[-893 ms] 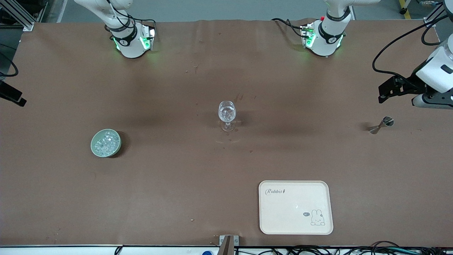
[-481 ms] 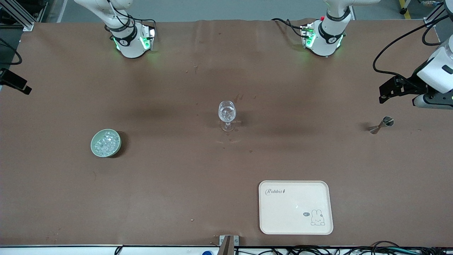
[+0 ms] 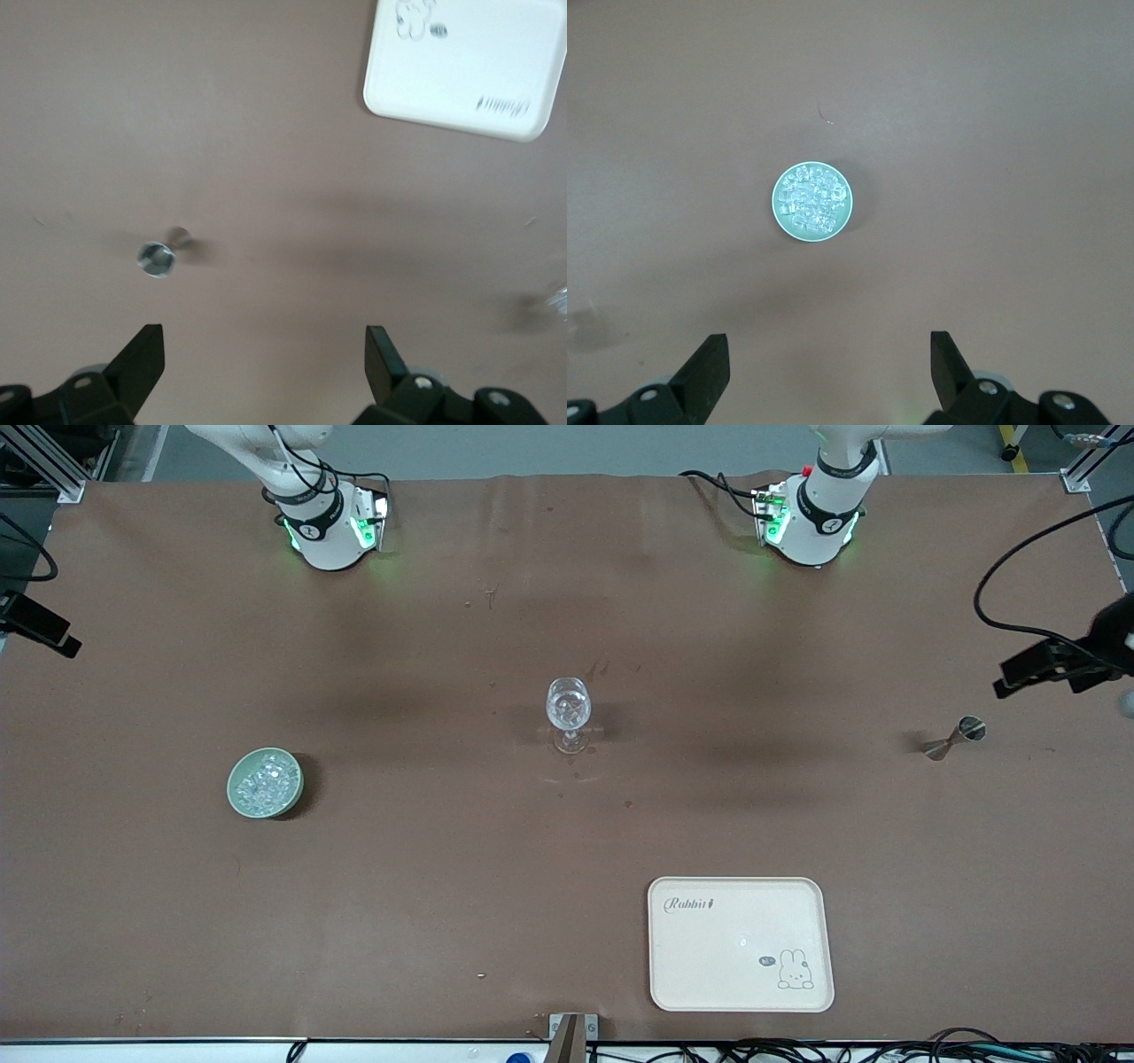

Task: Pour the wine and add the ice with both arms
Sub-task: 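Reach the right gripper to the ice bowl while the left gripper reaches the jigger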

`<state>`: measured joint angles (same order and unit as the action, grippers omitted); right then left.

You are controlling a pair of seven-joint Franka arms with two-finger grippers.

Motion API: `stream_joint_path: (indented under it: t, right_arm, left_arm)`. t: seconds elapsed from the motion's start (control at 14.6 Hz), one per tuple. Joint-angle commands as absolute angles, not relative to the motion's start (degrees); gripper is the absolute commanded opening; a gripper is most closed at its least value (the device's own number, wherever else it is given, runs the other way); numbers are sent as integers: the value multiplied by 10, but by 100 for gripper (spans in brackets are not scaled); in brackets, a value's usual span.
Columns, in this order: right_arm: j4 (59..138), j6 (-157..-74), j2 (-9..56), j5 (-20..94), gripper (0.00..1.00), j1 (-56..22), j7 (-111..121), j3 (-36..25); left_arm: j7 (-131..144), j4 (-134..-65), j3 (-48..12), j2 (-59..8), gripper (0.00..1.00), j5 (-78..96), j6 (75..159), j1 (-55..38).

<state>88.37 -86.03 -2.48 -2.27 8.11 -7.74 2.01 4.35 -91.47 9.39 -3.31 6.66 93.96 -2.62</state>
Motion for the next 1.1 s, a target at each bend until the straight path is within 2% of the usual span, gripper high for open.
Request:
stream_joint_path:
  t: [0.0, 0.21, 0.34, 0.48, 0.62, 0.76, 1.03]
  right_arm:
    - [899, -865, -33, -12, 100, 84, -85, 24]
    - [927, -882, -29, -13, 100, 77, -81, 24]
    - [993, -957, -21, -14, 100, 75, -81, 24]
    - [1071, -1054, -12, -14, 100, 69, -81, 24]
    - [1114, -1114, 11, -14, 100, 69, -81, 24]
    - [1126, -1132, 44, -14, 100, 69, -81, 24]
    - [1161, -1235, 125, -15, 100, 70, -81, 24]
  left_arm:
    - [119, -897, 140, -69, 100, 106, 935, -26]
    - [155, -895, 235, -128, 100, 191, 936, -25]
    - [171, -876, 318, -179, 100, 285, 935, -25]
    - [173, -880, 373, -226, 100, 347, 934, -22]
    - [163, -882, 389, -271, 100, 363, 928, -7]
    - [167, -882, 401, -314, 100, 407, 927, 2]
    - [169, -882, 422, -398, 100, 467, 905, 8]
